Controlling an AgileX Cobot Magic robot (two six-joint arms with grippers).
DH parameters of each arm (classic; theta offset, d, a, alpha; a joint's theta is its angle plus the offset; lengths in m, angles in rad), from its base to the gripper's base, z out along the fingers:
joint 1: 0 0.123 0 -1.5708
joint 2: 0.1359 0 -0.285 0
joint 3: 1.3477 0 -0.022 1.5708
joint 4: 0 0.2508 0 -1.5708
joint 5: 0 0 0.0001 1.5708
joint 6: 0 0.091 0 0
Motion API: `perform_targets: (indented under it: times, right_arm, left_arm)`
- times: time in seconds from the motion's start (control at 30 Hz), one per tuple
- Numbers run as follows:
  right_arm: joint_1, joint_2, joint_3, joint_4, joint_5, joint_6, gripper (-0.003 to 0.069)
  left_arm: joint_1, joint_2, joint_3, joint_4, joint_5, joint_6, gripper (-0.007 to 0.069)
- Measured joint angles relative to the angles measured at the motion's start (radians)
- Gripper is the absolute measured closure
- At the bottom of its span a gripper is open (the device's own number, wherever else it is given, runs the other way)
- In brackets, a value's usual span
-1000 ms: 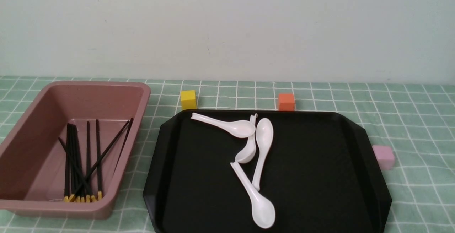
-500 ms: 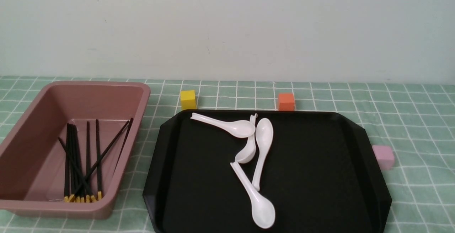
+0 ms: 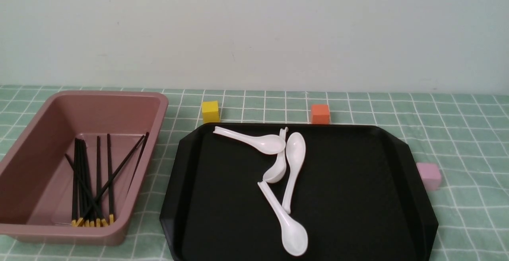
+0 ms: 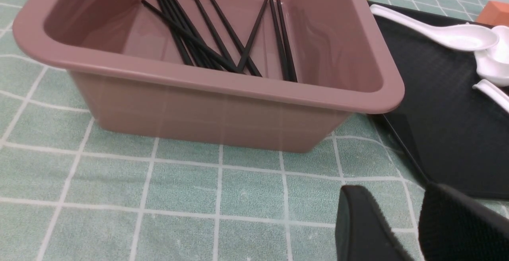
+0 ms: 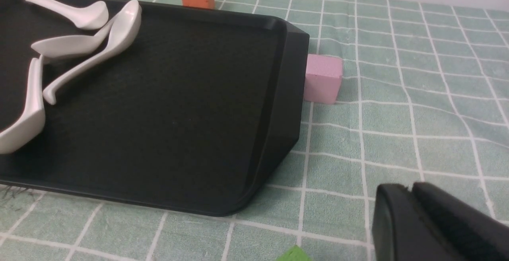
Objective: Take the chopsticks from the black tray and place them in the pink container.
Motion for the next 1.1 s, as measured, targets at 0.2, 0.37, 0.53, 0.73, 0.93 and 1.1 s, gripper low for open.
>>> perform_targets:
  times: [0.2,0.37,0.53,0.73,0.93,1.1]
  right_arm:
    - [0.000,0.000,0.000,0.000,0.000,0.001,0.0576]
    - [0.000,0.000,0.000,0.000,0.000,0.001,0.0571]
    - [0.000,0.000,0.000,0.000,0.000,0.001,0.0565]
    - [0.000,0.000,0.000,0.000,0.000,0.001,0.0558]
    - [0.000,0.000,-0.001,0.000,0.000,0.000,0.0554]
    - [0.000,0.000,-0.001,0.000,0.000,-0.004,0.0550]
  left_arm:
    - [0.000,0.000,0.000,0.000,0.000,0.000,0.0386]
    - [0.000,0.000,0.000,0.000,0.000,0.000,0.0386]
    - [0.000,0.000,0.000,0.000,0.000,0.000,0.0386]
    - [0.000,0.000,0.000,0.000,0.000,0.000,0.0386]
    - [0.000,0.000,0.000,0.000,0.000,0.000,0.0386]
    - [0.000,0.000,0.000,0.000,0.000,0.000,0.0386]
